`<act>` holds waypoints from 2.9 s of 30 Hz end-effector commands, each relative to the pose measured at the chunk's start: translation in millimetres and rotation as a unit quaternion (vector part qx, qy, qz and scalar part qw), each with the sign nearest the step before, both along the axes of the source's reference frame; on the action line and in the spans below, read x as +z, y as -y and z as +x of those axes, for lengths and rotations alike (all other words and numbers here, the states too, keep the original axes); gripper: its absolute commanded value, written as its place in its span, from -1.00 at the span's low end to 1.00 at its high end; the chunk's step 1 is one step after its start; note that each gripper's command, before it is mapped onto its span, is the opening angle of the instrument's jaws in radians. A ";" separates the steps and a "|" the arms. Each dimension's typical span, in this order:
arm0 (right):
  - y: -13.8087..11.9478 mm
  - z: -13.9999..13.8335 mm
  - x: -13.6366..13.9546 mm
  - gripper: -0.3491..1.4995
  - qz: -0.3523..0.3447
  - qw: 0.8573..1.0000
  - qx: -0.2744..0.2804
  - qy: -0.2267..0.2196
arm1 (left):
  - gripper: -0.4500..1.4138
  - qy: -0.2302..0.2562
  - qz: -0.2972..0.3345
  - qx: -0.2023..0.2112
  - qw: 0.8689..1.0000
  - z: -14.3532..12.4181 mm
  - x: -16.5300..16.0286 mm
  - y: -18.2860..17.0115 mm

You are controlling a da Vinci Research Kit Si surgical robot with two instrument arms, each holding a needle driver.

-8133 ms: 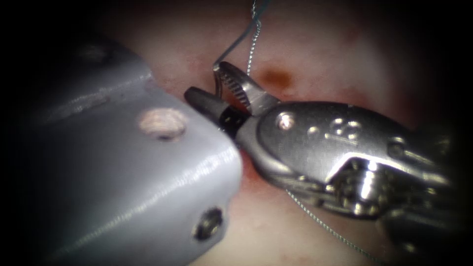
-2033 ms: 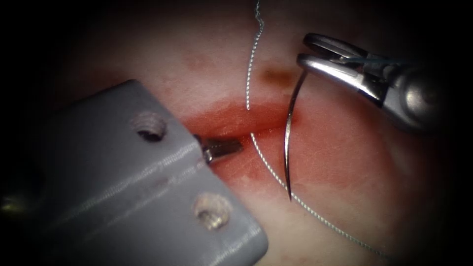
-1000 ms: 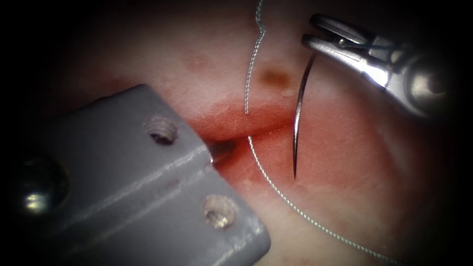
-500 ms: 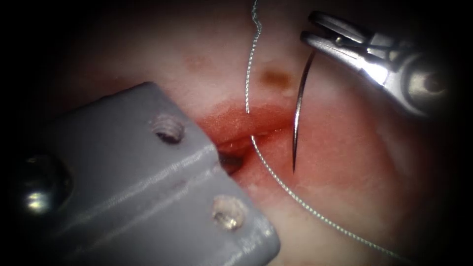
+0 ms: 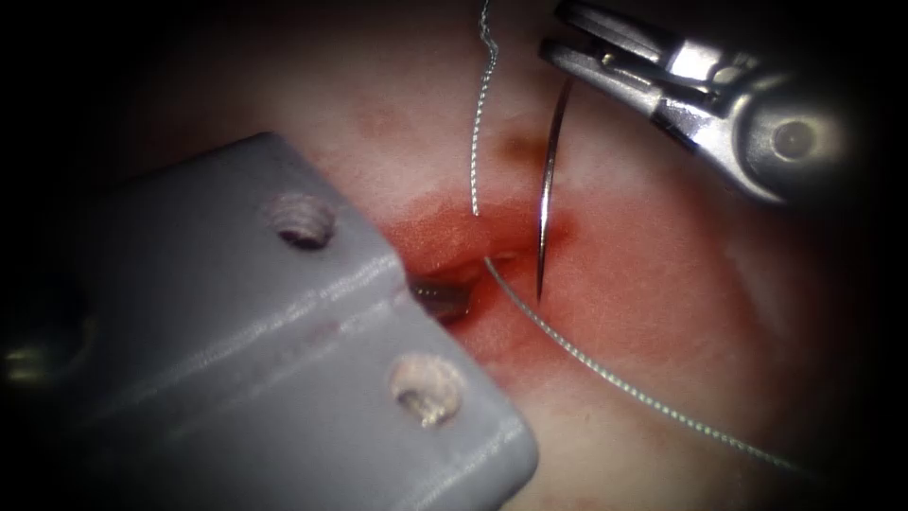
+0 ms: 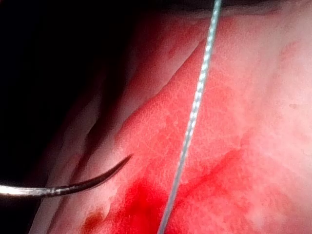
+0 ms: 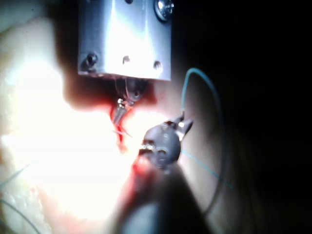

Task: Wound Closure
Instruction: Open the incision with the left grasper, then pass the needle through the bottom of the skin.

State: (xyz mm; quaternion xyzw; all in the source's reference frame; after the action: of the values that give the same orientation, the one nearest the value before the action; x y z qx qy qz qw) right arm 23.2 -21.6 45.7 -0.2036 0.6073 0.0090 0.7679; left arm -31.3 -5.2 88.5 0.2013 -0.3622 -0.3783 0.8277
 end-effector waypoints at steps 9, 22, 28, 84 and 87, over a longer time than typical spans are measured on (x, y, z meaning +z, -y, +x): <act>-1.2 1.3 -0.7 -1.00 -0.003 1.000 0.007 -0.008 | -1.00 0.024 0.020 0.013 0.999 -0.6 -0.4 -0.8; -0.7 5.2 0.2 -1.00 -0.034 0.996 -0.077 -0.025 | -1.00 0.048 0.047 0.047 0.997 -1.4 -0.7 1.2; -0.2 7.0 1.0 -1.00 -0.033 0.992 -0.121 -0.024 | -1.00 0.047 0.042 0.045 0.997 -1.3 -0.6 1.0; -1.0 6.5 3.1 -1.00 -0.015 0.972 -0.231 -0.047 | -1.00 0.045 0.037 0.039 0.998 -0.7 -0.5 0.4; -0.7 6.5 3.2 -1.00 -0.016 0.970 -0.238 -0.047 | -1.00 0.045 0.038 0.039 0.997 -0.7 -0.6 0.3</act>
State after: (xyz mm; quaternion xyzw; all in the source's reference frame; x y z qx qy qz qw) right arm 28.5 -21.6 49.4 -0.0633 0.6726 -0.1726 0.7168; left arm -31.7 -6.7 88.1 0.2656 -0.3751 -0.3500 0.8163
